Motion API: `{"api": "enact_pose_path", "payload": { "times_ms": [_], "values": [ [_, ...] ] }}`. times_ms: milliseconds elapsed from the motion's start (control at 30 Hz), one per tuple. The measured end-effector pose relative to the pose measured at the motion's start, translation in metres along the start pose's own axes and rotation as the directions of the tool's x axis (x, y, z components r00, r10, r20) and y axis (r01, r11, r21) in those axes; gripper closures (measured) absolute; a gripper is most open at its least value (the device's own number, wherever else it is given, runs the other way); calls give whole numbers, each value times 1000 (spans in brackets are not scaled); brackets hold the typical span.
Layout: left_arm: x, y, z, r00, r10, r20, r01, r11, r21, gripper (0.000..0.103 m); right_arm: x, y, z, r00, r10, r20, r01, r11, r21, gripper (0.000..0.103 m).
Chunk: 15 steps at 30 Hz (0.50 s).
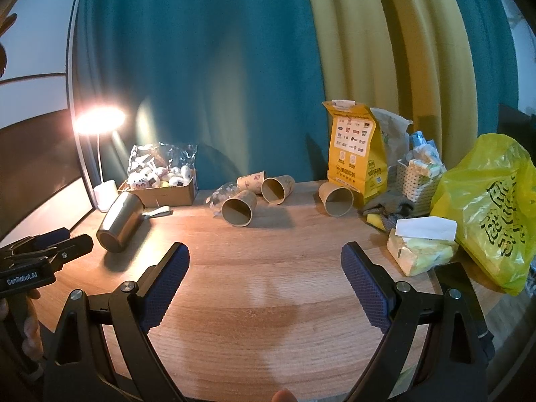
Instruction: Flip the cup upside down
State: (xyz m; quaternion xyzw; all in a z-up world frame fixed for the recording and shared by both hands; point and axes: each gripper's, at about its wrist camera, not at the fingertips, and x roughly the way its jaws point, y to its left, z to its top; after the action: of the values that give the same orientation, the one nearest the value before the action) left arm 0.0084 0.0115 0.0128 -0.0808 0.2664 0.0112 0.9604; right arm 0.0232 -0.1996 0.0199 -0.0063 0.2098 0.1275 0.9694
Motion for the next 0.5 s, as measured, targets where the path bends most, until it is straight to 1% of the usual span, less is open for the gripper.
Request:
{"api": "enact_pose_path", "payload": {
  "times_ms": [500],
  "values": [
    [12, -3, 1, 1000, 7, -8, -7, 1000, 1, 19, 6, -2, -1, 1000, 2, -12, -2, 1000, 0, 9]
  ]
}}
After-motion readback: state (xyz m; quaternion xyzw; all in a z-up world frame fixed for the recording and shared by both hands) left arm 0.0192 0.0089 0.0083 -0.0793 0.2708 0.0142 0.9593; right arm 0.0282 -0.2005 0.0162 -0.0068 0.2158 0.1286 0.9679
